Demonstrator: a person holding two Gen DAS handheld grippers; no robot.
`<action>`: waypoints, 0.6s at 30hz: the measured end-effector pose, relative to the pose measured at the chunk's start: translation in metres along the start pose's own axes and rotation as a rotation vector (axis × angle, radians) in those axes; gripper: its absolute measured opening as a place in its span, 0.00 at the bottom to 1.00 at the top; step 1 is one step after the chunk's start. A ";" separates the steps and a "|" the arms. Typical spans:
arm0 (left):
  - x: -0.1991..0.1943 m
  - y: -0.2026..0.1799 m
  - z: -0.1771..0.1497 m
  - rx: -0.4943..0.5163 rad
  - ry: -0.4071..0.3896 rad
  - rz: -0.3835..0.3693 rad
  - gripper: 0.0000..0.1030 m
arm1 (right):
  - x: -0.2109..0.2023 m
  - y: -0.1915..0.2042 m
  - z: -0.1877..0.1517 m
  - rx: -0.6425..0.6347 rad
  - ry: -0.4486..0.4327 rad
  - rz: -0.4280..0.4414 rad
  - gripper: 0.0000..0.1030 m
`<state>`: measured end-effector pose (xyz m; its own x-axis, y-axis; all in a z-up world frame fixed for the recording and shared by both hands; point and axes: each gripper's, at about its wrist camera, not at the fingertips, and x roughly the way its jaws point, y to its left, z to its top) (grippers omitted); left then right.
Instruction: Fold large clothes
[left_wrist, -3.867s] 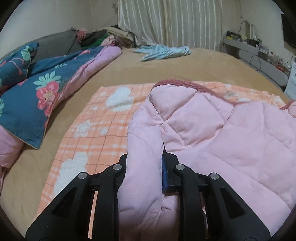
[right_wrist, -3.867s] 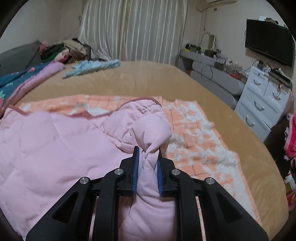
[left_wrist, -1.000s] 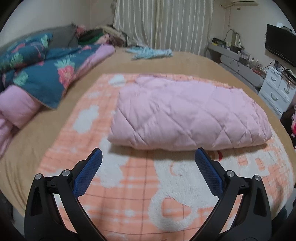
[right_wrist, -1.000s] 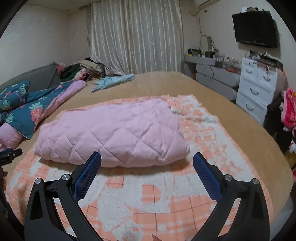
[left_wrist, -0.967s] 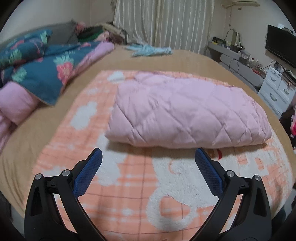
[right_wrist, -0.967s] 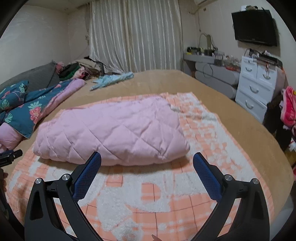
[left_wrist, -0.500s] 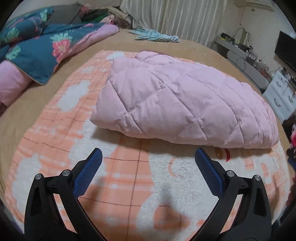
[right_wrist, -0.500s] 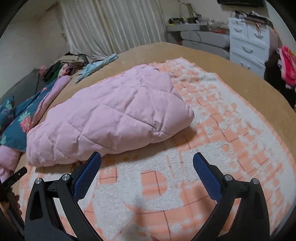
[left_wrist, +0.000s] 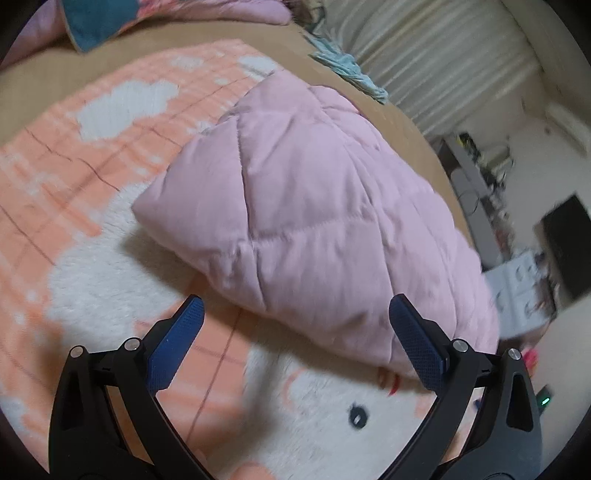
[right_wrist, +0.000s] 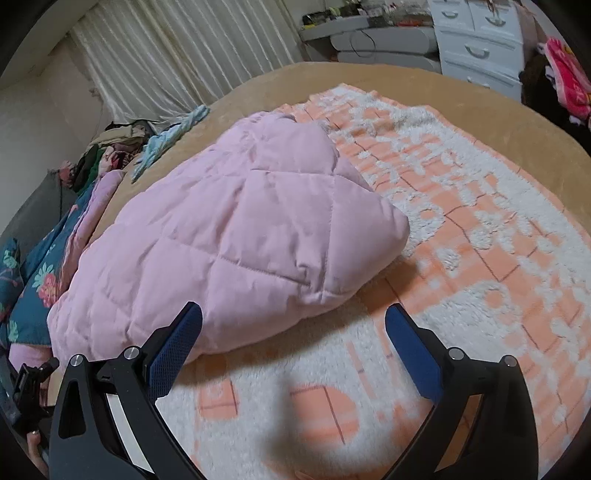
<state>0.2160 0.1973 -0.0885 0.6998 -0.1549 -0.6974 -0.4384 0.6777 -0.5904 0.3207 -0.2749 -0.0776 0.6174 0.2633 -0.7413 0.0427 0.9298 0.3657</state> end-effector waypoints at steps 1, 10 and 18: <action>0.005 0.002 0.003 -0.018 0.001 -0.001 0.91 | 0.005 -0.001 0.002 0.012 0.007 0.004 0.96; 0.040 0.008 0.018 -0.086 0.010 -0.037 0.92 | 0.041 -0.004 0.015 0.055 0.060 0.046 0.96; 0.054 0.008 0.026 -0.080 0.007 -0.062 0.92 | 0.072 -0.010 0.026 0.124 0.082 0.112 0.96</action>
<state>0.2649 0.2127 -0.1205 0.7229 -0.1997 -0.6615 -0.4388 0.6068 -0.6627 0.3850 -0.2724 -0.1197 0.5583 0.3883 -0.7332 0.0770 0.8557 0.5118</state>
